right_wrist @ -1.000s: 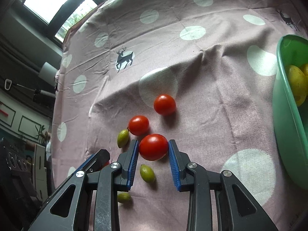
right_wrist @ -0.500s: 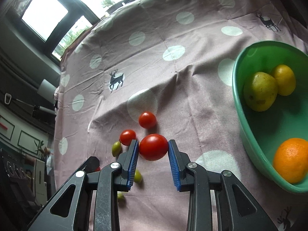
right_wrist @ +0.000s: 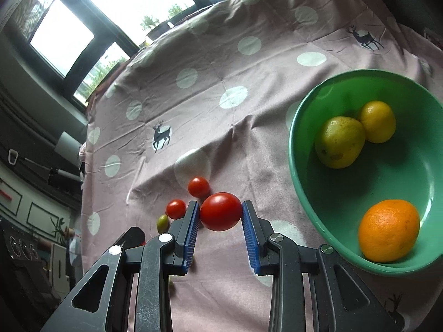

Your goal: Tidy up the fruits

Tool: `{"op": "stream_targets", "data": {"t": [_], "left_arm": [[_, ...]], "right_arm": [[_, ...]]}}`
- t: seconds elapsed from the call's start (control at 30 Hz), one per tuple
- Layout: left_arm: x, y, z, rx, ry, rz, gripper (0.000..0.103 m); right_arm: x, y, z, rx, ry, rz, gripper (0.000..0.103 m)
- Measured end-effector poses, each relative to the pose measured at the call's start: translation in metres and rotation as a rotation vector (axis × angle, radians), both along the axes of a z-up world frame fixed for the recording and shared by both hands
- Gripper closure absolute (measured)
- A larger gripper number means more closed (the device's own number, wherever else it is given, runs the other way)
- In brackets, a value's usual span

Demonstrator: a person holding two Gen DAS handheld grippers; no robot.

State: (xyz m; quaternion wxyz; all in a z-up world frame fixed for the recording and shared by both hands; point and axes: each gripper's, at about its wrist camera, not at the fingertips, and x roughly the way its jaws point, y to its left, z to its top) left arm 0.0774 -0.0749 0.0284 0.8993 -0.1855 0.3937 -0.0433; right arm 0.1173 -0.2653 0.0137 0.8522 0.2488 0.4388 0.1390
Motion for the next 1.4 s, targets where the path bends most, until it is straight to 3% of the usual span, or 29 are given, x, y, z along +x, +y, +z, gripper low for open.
{"op": "stream_targets", "data": {"t": [0.57,0.7,1.0,1.4], "left_arm": [[-0.007,-0.062,0.021,0.075,-0.105,-0.197,0.073],[-0.004,-0.048,0.018,0.096,-0.084,-0.128,0.073],[-0.020,0.047,0.017,0.051,-0.056,0.155,0.073],[-0.029,0.080,0.010,0.014,-0.022,0.208,0.073]], "right_arm": [[-0.014,-0.042,0.016,0.032,-0.069,-0.116,0.070],[-0.010,-0.043,0.011,0.047,-0.040,-0.090,0.070],[0.006,0.010,-0.003,0.032,0.014,0.065,0.070],[0.029,0.122,-0.034,-0.073,0.101,0.252,0.067]]}}
